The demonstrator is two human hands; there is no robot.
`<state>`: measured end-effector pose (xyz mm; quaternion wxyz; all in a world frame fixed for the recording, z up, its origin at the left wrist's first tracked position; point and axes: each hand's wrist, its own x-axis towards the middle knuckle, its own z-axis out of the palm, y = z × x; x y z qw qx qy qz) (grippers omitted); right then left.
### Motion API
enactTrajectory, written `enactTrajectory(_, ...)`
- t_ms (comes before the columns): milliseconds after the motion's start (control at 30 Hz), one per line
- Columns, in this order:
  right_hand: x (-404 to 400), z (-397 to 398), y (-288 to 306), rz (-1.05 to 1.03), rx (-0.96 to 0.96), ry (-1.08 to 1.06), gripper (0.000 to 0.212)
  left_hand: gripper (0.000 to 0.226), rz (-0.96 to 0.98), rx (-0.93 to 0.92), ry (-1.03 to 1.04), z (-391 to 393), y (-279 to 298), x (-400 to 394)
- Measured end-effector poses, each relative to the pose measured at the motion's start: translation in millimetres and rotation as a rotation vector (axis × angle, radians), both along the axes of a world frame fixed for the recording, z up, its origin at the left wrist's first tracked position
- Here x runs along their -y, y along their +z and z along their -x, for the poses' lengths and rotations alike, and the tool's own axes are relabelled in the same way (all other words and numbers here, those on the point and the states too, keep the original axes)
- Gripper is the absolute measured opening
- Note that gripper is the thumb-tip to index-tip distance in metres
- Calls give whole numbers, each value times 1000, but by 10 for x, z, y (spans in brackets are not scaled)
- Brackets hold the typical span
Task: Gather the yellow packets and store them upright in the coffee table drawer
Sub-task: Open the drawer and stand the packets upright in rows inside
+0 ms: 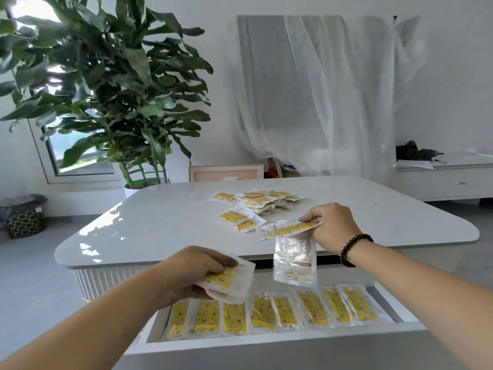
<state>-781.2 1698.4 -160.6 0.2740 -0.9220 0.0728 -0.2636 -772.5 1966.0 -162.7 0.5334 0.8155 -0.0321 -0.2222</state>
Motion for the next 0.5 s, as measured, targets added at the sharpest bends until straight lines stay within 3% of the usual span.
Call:
enactTrajectory(67,-73,61,44,-49,18,3,23,26,7,-50,7,69,-32,54)
enactTrajectory(167,-223,174,69,-41,46,49,20,61,83,-176,-8,111,-58,126)
enactTrajectory(267,-392,304,70,-5,55,141,24,72,153,-234,-44,136,-78,174)
enactTrajectory(400,-568,415,2,3,60,244,26,55,230,-203,-59,189,-112,221)
enactTrajectory(500,-567,431,-38,19,96,283,52,34,260,-128,-45,217,-92,211)
